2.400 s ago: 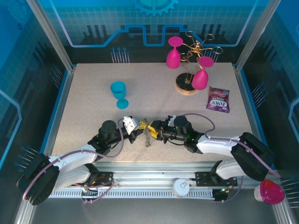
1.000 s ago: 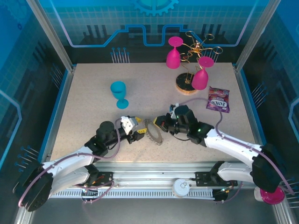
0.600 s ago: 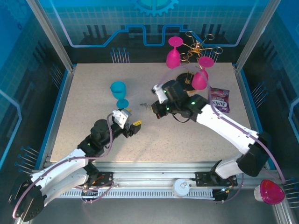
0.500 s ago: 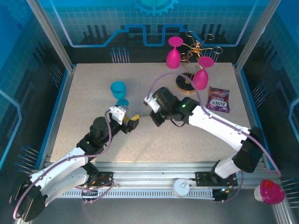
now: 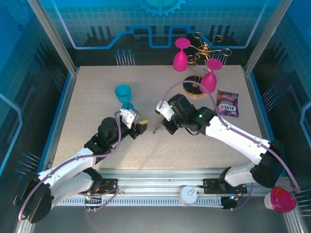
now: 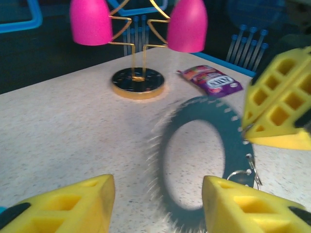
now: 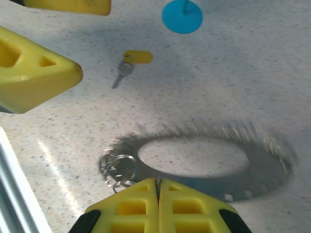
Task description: Put the keys on the keyring
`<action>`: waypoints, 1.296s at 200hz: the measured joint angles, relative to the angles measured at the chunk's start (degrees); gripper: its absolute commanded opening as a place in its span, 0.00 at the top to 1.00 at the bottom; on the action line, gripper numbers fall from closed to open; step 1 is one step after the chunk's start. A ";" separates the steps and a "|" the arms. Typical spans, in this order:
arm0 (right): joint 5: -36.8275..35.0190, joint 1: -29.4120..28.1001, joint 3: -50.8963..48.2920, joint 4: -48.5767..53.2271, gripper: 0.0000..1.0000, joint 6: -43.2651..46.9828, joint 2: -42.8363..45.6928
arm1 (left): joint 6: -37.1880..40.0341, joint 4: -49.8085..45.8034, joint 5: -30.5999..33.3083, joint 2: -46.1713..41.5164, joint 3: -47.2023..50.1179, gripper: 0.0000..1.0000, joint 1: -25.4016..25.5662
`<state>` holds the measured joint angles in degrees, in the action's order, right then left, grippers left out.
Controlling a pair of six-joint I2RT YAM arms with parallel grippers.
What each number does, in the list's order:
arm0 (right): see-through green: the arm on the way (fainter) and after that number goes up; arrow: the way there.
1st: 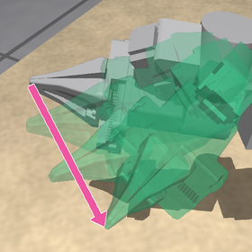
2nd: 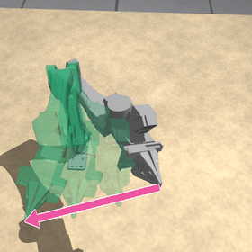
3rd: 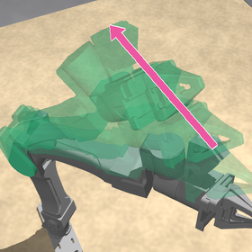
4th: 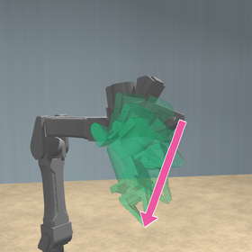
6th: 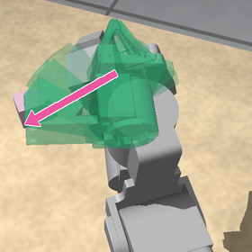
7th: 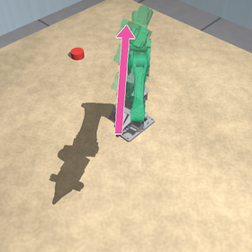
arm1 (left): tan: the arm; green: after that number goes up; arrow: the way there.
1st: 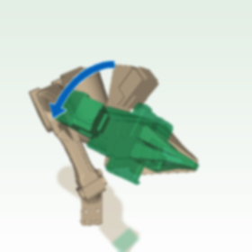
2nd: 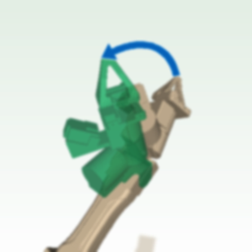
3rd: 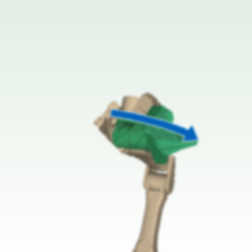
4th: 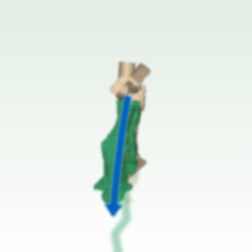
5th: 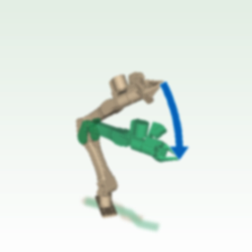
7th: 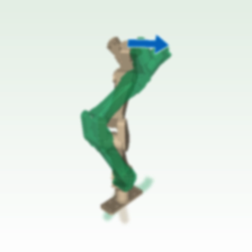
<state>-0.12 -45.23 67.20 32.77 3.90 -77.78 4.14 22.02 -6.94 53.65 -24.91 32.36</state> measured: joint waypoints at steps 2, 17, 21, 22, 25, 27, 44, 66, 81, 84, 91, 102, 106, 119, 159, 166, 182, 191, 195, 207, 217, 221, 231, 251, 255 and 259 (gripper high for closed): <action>0.96 0.44 -0.59 -0.63 1.00 0.04 0.24 | 0.24 -0.02 -0.50 0.04 0.00 0.56 0.00; 6.97 3.10 -4.15 -4.61 1.00 0.26 1.29 | 2.23 -0.22 -3.78 0.55 -0.02 0.59 -0.07; 8.33 3.72 -5.05 -5.60 1.00 0.35 1.44 | 2.69 -0.35 -4.85 0.74 -0.04 0.59 -0.11; 8.55 3.85 -5.22 -5.77 1.00 0.44 1.49 | 2.82 -0.39 -5.03 0.76 -0.07 0.59 -0.13; 9.60 4.28 -5.88 -6.67 1.00 0.50 1.62 | 3.52 -0.59 -5.92 0.92 -0.09 0.60 -0.20; 10.36 4.59 -6.36 -7.26 1.00 0.66 1.70 | 3.61 -0.68 -6.27 1.01 -0.11 0.60 -0.24; 15.82 6.23 -8.87 -10.45 1.00 2.03 1.81 | 6.38 -2.16 -10.29 1.97 -0.70 0.63 -0.66; 20.57 7.06 -9.79 -12.66 1.00 4.59 1.81 | 9.55 -4.02 -14.64 3.65 -2.67 0.70 -1.09; 22.99 7.45 -9.79 -14.03 1.00 7.02 1.88 | 11.06 -4.63 -17.03 4.85 -3.96 0.72 -1.25; 23.41 7.56 -9.79 -14.29 1.00 7.54 1.92 | 11.47 -4.68 -17.42 5.03 -4.15 0.72 -1.29; 24.41 7.72 -9.79 -14.58 1.00 8.76 2.08 | 12.04 -4.68 -18.40 5.49 -4.44 0.72 -1.33; 25.75 7.82 -9.79 -14.88 1.00 10.47 2.40 | 12.81 -4.44 -19.89 6.25 -4.63 0.72 -1.38; 26.27 7.82 -9.79 -14.93 1.00 11.08 2.49 | 12.92 -4.35 -20.35 6.47 -4.63 0.72 -1.44; 27.87 7.80 -9.94 -15.26 1.00 12.66 2.89 | 13.27 -3.74 -21.77 7.30 -4.63 0.71 -1.46; 32.26 7.80 -10.34 -16.41 1.00 15.89 3.32 | 13.86 -0.92 -25.57 8.26 -4.48 0.69 -1.46; 32.81 7.80 -10.38 -16.59 1.00 16.22 3.32 | 13.86 -0.24 -26.05 8.31 -4.39 0.69 -1.46; 34.05 7.80 -10.56 -16.92 1.00 16.83 3.32 | 13.79 1.20 -26.91 8.46 -3.96 0.71 -1.46; 34.67 7.80 -10.64 -16.96 1.00 17.14 3.32 | 13.77 1.88 -27.43 8.76 -3.78 0.71 -1.46; 34.91 7.80 -10.69 -16.96 1.00 17.20 3.32 | 13.70 2.12 -27.52 8.96 -3.72 0.72 -1.46; 35.43 7.80 -10.73 -17.00 1.00 17.42 3.32 | 13.33 3.23 -27.89 9.40 -3.34 0.73 -1.46; 35.80 7.80 -10.75 -17.03 1.00 17.59 3.32 | 12.57 4.07 -28.26 9.70 -3.02 0.74 -1.46; 35.89 7.80 -10.75 -17.05 1.00 17.62 3.32 | 12.50 4.26 -28.44 9.81 -2.99 0.75 -1.46; 36.24 7.80 -10.75 -17.22 1.00 17.62 3.32 | 12.20 4.92 -28.81 10.21 -2.89 0.79 -1.46; 36.41 7.80 -10.75 -17.68 1.00 17.62 3.30 | 11.17 6.73 -29.59 10.84 -2.45 0.84 -1.44; 36.44 7.80 -10.80 -17.81 1.00 17.62 3.23 | 10.88 7.10 -29.77 10.99 -2.32 0.84 -1.44; 36.44 7.80 -10.84 -17.92 1.00 17.62 3.19 | 10.86 7.52 -29.88 11.19 -2.19 0.86 -1.44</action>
<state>36.32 -37.43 56.36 14.85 21.52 -74.59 15.00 29.54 -36.82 64.84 -27.09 30.92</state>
